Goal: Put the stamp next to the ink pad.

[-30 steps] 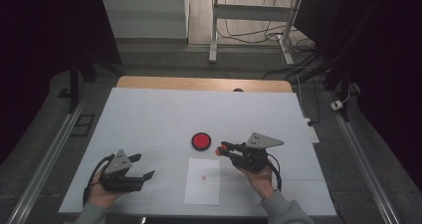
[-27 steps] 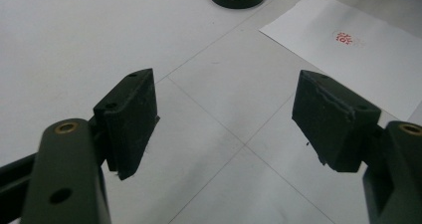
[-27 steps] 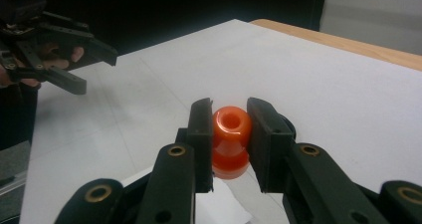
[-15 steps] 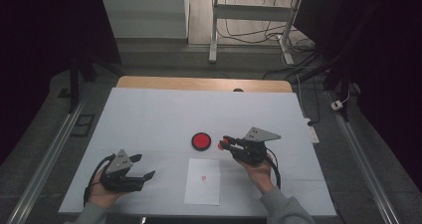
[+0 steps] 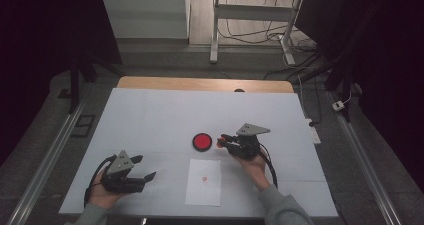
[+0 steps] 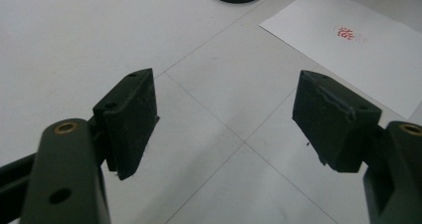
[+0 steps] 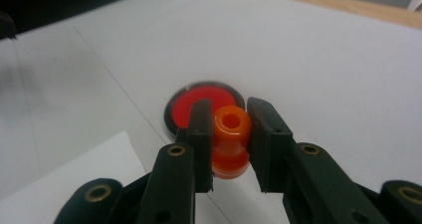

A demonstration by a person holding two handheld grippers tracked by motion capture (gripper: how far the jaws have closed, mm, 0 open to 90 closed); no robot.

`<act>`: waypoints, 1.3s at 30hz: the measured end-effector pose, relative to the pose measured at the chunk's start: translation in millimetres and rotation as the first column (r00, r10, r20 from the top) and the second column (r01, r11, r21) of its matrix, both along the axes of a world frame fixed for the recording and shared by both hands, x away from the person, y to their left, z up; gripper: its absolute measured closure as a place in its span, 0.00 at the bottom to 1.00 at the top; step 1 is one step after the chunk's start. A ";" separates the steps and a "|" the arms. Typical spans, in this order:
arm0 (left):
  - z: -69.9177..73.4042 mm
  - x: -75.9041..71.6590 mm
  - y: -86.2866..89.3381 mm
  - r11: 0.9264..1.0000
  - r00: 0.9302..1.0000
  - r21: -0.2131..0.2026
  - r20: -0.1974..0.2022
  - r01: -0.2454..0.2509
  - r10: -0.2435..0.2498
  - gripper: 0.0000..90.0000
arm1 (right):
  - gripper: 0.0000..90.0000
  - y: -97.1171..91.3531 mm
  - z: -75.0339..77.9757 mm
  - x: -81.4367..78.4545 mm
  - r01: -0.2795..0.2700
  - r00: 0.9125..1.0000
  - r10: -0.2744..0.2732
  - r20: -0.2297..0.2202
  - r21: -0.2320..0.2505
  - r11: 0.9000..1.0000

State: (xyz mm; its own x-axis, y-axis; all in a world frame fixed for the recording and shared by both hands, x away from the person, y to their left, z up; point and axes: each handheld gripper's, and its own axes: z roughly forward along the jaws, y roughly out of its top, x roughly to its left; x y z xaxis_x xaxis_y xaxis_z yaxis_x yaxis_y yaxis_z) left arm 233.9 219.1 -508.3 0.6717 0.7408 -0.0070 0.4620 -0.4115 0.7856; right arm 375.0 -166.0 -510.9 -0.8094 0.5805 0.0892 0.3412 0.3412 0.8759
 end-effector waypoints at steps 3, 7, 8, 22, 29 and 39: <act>-0.2 0.0 0.4 1.000 1.000 -0.002 0.000 -0.001 0.001 0.29 | 0.81 1.0 -3.7 1.6 0.004 1.000 -0.004 -0.001 -0.032 0.999; -0.5 0.2 0.5 1.000 1.000 -0.003 -0.001 0.000 0.000 0.29 | 0.81 1.7 -5.8 2.3 0.005 1.000 -0.006 -0.010 -0.047 0.999; -0.6 0.2 0.3 1.000 1.000 -0.001 0.000 -0.001 0.001 0.29 | 0.81 2.0 -6.7 2.6 0.001 1.000 -0.002 -0.012 -0.059 0.998; -0.5 0.2 1.0 1.000 1.000 -0.004 0.005 -0.004 0.004 0.29 | 0.81 9.8 -17.1 2.3 -0.018 1.000 0.015 -0.023 -0.140 0.990; 0.7 -0.5 2.4 1.000 1.000 -0.010 0.017 -0.008 0.008 0.29 | 0.64 9.7 -15.6 1.8 -0.014 1.000 0.012 -0.018 -0.129 0.992; -1.8 1.4 2.7 1.000 1.000 -0.017 -0.003 -0.009 0.009 0.29 | 0.53 -2.5 -1.7 -3.0 -0.024 0.999 0.026 0.019 -0.066 0.998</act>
State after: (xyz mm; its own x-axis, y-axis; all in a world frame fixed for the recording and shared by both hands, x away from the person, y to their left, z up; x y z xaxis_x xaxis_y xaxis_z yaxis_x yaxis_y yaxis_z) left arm 235.3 221.8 -510.1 0.6647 0.7468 -0.0211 0.4677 -0.3940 0.7912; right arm 372.0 -168.4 -512.7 -0.8249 0.5642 0.0354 0.3148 0.4065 0.8577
